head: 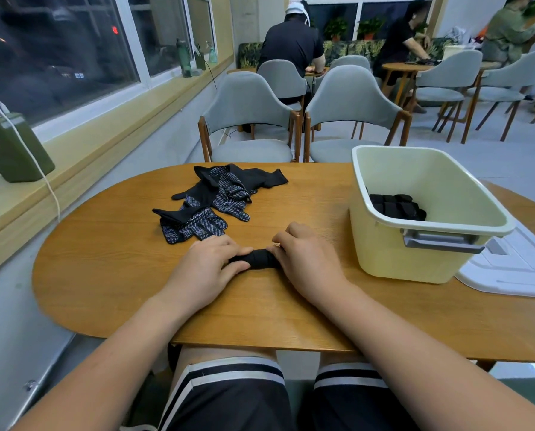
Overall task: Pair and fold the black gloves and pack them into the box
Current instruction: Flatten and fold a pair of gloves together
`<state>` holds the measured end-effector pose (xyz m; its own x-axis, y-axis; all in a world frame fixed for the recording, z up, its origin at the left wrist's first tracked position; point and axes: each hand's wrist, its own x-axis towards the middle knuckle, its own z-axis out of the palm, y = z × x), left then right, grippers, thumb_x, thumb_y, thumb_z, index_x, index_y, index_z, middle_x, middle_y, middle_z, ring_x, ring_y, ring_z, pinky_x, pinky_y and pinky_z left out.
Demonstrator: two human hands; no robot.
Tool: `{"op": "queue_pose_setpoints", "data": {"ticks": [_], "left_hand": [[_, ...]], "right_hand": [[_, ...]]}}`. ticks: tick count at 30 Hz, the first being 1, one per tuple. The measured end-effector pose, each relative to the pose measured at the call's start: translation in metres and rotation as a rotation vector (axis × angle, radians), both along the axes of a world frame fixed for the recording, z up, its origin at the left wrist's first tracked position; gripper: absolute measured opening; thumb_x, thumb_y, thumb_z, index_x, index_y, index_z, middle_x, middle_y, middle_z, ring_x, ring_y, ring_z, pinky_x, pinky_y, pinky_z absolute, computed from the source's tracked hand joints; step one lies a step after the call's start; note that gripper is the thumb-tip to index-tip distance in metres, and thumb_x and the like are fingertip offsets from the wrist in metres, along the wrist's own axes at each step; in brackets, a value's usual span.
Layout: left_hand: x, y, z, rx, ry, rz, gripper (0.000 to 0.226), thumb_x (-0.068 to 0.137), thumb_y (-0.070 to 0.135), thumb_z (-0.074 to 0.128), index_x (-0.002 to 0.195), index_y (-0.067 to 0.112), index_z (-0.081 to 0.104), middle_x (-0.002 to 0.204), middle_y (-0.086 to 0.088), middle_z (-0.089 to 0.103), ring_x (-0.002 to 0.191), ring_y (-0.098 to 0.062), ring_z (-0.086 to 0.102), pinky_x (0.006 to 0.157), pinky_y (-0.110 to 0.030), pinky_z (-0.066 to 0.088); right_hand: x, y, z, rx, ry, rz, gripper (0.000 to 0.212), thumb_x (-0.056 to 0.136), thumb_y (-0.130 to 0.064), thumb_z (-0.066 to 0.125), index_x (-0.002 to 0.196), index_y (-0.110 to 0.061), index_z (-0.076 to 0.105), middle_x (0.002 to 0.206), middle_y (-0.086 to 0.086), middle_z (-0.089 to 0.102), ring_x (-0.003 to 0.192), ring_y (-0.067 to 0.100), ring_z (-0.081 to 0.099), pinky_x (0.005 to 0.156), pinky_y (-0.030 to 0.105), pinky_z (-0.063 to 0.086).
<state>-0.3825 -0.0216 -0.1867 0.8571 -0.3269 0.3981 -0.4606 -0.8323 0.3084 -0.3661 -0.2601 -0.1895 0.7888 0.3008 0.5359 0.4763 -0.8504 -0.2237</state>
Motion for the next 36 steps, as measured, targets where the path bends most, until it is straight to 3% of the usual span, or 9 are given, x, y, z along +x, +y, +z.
{"op": "queue_pose_setpoints", "data": {"ticks": [7, 11, 16, 19, 23, 26, 29, 32, 36], "left_hand": [[0.008, 0.001, 0.000, 0.005, 0.046, 0.011, 0.036, 0.105, 0.041, 0.064, 0.139, 0.031, 0.072, 0.105, 0.020, 0.063, 0.103, -0.005, 0.058, 0.093, -0.034, 0.052], [0.013, 0.001, -0.003, -0.006, 0.062, 0.012, 0.038, 0.108, 0.039, 0.058, 0.142, 0.028, 0.069, 0.108, 0.017, 0.066, 0.104, -0.008, 0.059, 0.092, -0.037, 0.053], [0.017, 0.007, -0.006, 0.083, 0.055, -0.025, 0.059, 0.108, 0.058, 0.034, 0.152, 0.027, 0.060, 0.118, 0.015, 0.064, 0.108, -0.011, 0.057, 0.091, -0.041, 0.053], [0.013, 0.012, -0.005, 0.088, 0.015, -0.076, 0.055, 0.107, 0.057, 0.047, 0.154, 0.029, 0.057, 0.117, 0.015, 0.064, 0.106, -0.009, 0.057, 0.090, -0.035, 0.053], [0.009, 0.015, 0.000, -0.015, 0.032, -0.059, 0.043, 0.095, 0.054, 0.071, 0.132, 0.033, 0.066, 0.118, 0.016, 0.071, 0.105, -0.004, 0.066, 0.090, -0.032, 0.058], [0.013, 0.017, 0.001, 0.003, 0.008, -0.091, 0.043, 0.091, 0.052, 0.075, 0.129, 0.032, 0.071, 0.119, 0.016, 0.074, 0.109, -0.005, 0.067, 0.094, -0.035, 0.059], [0.017, 0.017, 0.000, -0.011, -0.006, -0.110, 0.053, 0.091, 0.050, 0.078, 0.142, 0.038, 0.067, 0.117, 0.022, 0.072, 0.109, 0.000, 0.065, 0.097, -0.024, 0.054], [0.022, 0.015, -0.002, 0.020, -0.017, -0.122, 0.052, 0.093, 0.053, 0.074, 0.142, 0.039, 0.068, 0.097, 0.019, 0.065, 0.093, -0.002, 0.064, 0.084, -0.025, 0.055], [0.027, 0.015, -0.004, 0.006, -0.014, -0.115, 0.050, 0.094, 0.055, 0.073, 0.141, 0.038, 0.069, 0.098, 0.019, 0.065, 0.092, 0.000, 0.064, 0.084, -0.021, 0.053]], "right_hand": [[-0.009, -0.011, -0.003, -0.168, -0.040, 0.052, 0.031, 0.100, -0.046, 0.066, 0.111, -0.020, 0.078, 0.102, 0.000, 0.071, 0.096, 0.024, 0.064, 0.074, 0.042, 0.056], [-0.008, -0.013, -0.002, -0.225, -0.018, 0.044, 0.031, 0.099, -0.045, 0.065, 0.116, -0.021, 0.076, 0.103, -0.002, 0.074, 0.096, 0.023, 0.064, 0.074, 0.041, 0.057], [-0.001, -0.011, 0.002, -0.246, 0.003, 0.036, 0.031, 0.103, -0.044, 0.059, 0.115, -0.020, 0.074, 0.096, -0.001, 0.075, 0.091, 0.023, 0.065, 0.072, 0.042, 0.057], [0.000, -0.011, 0.003, -0.230, 0.012, 0.044, 0.026, 0.104, -0.042, 0.062, 0.112, -0.019, 0.071, 0.092, 0.000, 0.074, 0.088, 0.025, 0.063, 0.066, 0.043, 0.055], [0.001, -0.011, 0.003, -0.162, 0.024, 0.041, 0.023, 0.102, -0.040, 0.068, 0.112, -0.019, 0.066, 0.084, 0.003, 0.070, 0.084, 0.028, 0.062, 0.060, 0.041, 0.052], [0.003, -0.010, 0.003, -0.157, 0.040, 0.037, 0.024, 0.102, -0.041, 0.068, 0.114, -0.020, 0.066, 0.086, 0.003, 0.071, 0.087, 0.029, 0.063, 0.062, 0.039, 0.044], [0.005, -0.008, 0.006, -0.190, 0.063, 0.053, 0.027, 0.105, -0.044, 0.061, 0.118, -0.021, 0.064, 0.094, 0.003, 0.073, 0.094, 0.028, 0.063, 0.065, 0.038, 0.037], [0.006, -0.006, 0.010, -0.188, 0.095, 0.052, 0.030, 0.106, -0.046, 0.060, 0.122, -0.021, 0.062, 0.097, 0.005, 0.072, 0.096, 0.030, 0.062, 0.068, 0.040, 0.043], [0.007, -0.001, 0.013, -0.184, 0.130, 0.084, 0.033, 0.104, -0.046, 0.063, 0.126, -0.022, 0.061, 0.101, 0.006, 0.074, 0.101, 0.033, 0.064, 0.075, 0.044, 0.050]]}}
